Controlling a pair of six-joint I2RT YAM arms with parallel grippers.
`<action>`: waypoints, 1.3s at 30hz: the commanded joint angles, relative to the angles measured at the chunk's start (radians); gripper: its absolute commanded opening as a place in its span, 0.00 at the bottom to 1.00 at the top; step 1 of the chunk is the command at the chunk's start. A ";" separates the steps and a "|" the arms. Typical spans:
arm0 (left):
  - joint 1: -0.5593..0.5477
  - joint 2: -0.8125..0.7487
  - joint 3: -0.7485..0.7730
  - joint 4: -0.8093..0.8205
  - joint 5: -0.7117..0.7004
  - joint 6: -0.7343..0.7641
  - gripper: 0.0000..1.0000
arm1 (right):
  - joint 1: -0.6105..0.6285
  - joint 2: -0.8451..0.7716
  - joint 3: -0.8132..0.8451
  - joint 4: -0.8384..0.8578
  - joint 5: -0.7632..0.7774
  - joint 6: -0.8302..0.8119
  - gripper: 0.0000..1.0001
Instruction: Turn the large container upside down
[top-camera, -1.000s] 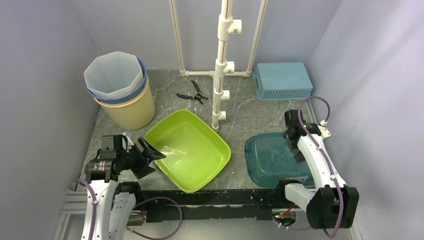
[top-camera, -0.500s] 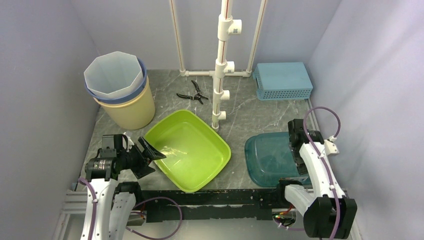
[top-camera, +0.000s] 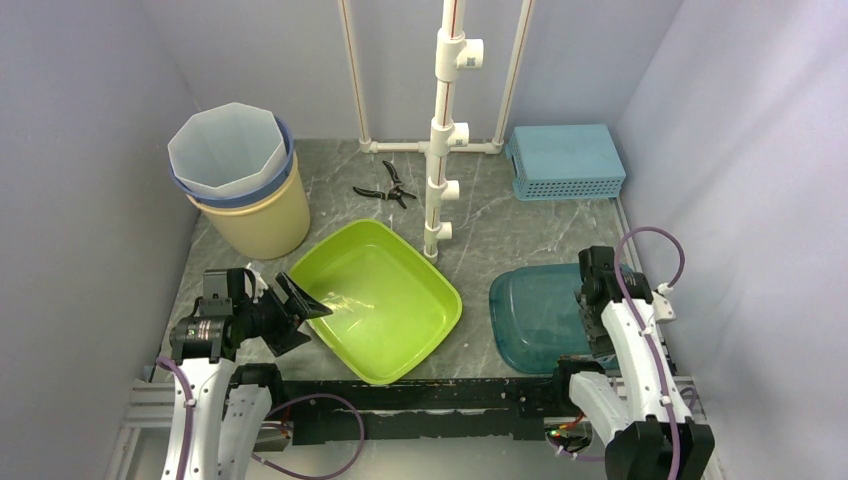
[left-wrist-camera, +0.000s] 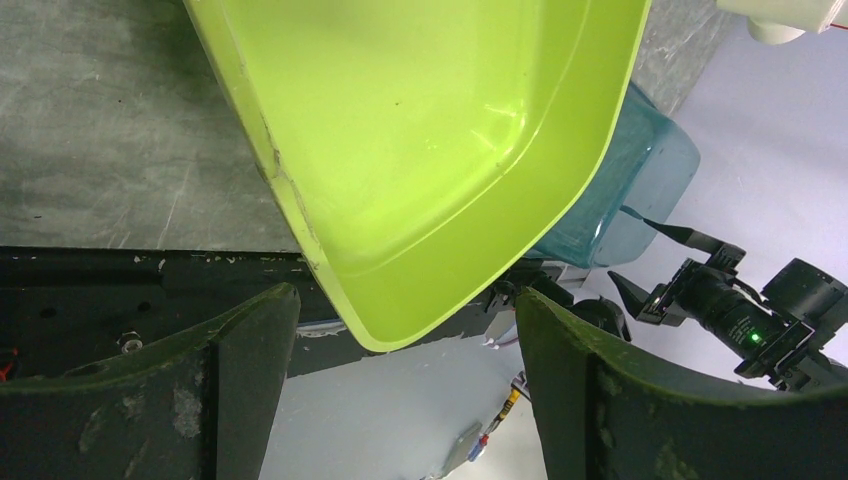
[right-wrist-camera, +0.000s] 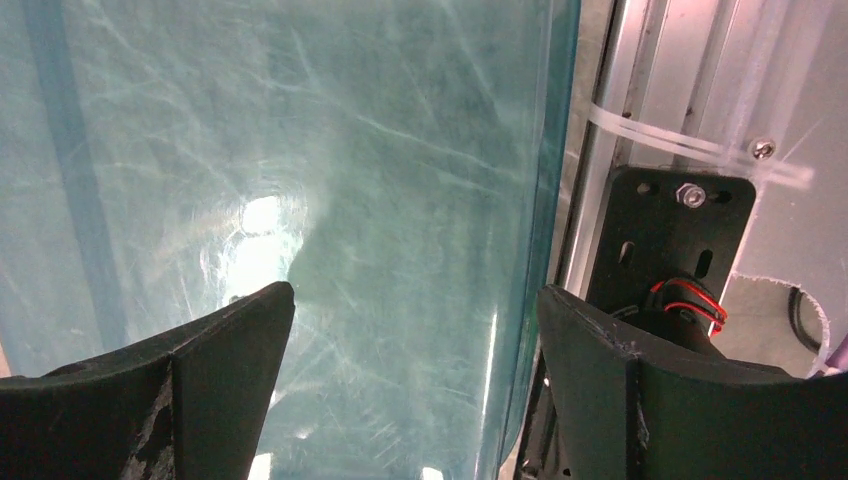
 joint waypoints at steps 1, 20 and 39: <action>-0.001 0.004 0.003 0.025 0.020 0.006 0.84 | -0.001 -0.011 -0.041 -0.033 -0.080 0.000 0.94; -0.001 -0.014 0.031 -0.015 0.004 0.007 0.84 | -0.005 0.356 0.099 0.358 -0.137 -0.157 0.98; -0.002 -0.019 0.044 -0.035 -0.013 0.014 0.85 | -0.100 0.382 0.229 0.447 -0.225 -0.348 1.00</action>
